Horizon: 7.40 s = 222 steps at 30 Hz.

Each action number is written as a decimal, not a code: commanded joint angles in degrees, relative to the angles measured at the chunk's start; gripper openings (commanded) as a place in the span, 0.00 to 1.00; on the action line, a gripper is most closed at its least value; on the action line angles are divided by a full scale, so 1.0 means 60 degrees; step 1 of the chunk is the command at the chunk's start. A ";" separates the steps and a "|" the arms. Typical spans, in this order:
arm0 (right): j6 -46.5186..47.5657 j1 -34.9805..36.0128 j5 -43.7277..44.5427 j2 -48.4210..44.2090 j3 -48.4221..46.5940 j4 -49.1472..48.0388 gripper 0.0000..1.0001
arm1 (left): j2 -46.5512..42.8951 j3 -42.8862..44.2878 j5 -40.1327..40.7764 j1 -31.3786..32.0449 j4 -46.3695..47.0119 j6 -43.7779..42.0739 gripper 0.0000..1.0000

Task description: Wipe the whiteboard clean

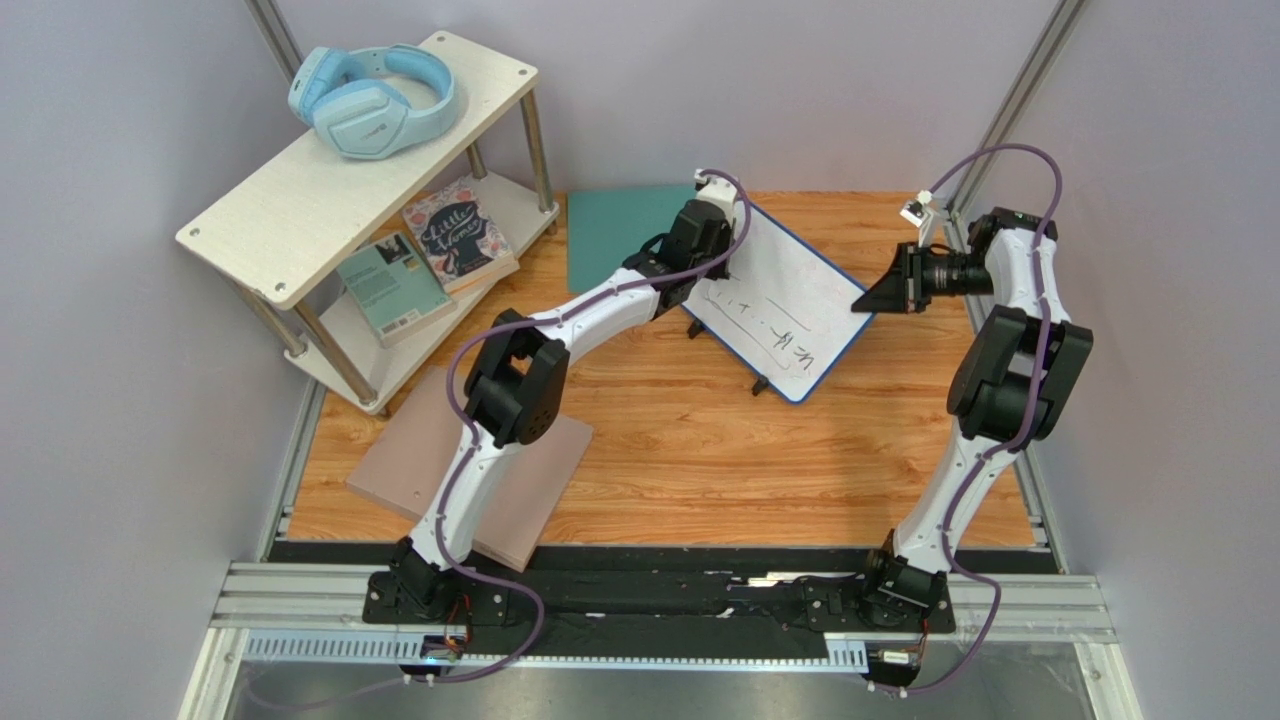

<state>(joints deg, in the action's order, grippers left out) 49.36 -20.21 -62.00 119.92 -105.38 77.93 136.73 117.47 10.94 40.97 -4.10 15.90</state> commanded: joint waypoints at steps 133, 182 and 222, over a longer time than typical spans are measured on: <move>0.2920 0.0013 0.0958 0.0785 -0.1742 0.2905 0.00 | 0.0356 0.0124 0.1825 0.0376 -0.0286 0.5863 0.00; 0.2993 0.0130 0.1046 0.0697 -0.1626 0.2905 0.00 | 0.0195 -0.0829 0.0888 0.0789 0.2071 0.6712 0.00; 0.3052 0.0233 0.1148 0.0624 -0.1523 0.2905 0.00 | 0.0460 -0.1588 -0.1076 0.1330 0.1840 0.7077 0.00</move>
<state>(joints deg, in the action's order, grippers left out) 55.70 -22.00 -59.42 124.53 -114.69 83.70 137.69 108.60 14.22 43.09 3.57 59.94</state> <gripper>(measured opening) 0.056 0.038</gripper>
